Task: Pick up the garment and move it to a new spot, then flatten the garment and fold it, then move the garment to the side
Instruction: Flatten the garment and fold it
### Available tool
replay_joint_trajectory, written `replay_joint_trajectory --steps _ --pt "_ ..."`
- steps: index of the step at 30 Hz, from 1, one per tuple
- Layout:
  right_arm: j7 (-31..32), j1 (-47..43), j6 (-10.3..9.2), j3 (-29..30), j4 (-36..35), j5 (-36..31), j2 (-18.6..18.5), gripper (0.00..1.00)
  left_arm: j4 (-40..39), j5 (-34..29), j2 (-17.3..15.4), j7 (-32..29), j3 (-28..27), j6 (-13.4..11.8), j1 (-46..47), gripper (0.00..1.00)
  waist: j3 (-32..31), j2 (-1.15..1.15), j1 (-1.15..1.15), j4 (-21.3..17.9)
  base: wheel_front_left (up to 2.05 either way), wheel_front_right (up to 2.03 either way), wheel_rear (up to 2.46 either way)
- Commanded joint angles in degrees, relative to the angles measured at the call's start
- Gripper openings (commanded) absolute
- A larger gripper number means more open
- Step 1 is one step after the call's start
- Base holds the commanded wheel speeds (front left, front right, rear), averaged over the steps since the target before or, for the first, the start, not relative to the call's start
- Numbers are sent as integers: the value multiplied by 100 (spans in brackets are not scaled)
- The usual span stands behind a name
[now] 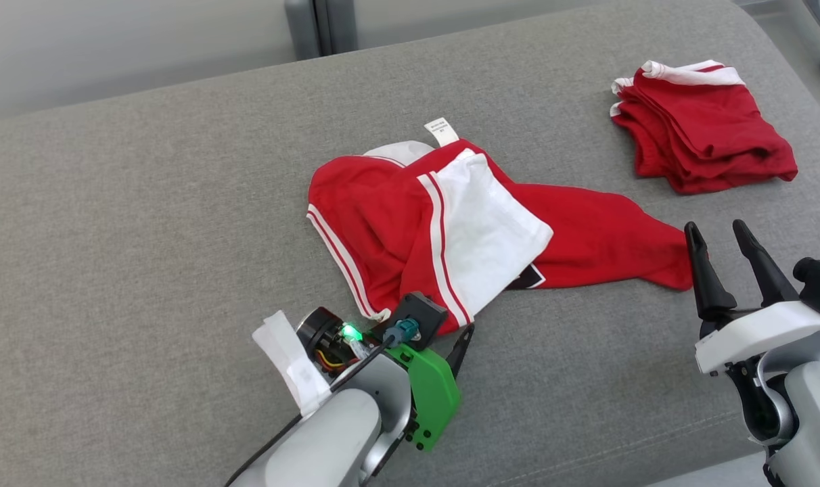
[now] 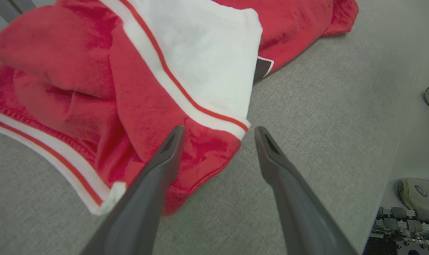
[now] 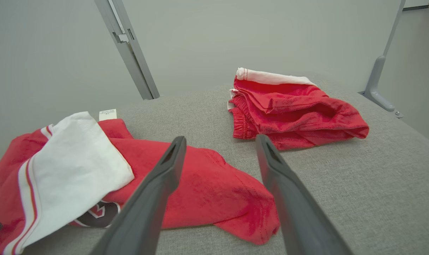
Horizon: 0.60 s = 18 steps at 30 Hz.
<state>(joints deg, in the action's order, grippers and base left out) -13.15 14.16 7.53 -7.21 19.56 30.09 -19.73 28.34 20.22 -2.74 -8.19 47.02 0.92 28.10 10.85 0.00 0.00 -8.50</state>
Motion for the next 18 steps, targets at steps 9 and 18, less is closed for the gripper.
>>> replay_joint_trajectory --steps 9,18 --pt "-114 95 -7 -18 168 35 -41 100 658 -454 -30 10 488 -551 479 27 43 0 0 -7 0 0 0" --pt "-113 -107 -7 15 188 -10 -104 100 -261 350 -220 36 249 -303 391 0 -248 0 0 502 0 0 0"
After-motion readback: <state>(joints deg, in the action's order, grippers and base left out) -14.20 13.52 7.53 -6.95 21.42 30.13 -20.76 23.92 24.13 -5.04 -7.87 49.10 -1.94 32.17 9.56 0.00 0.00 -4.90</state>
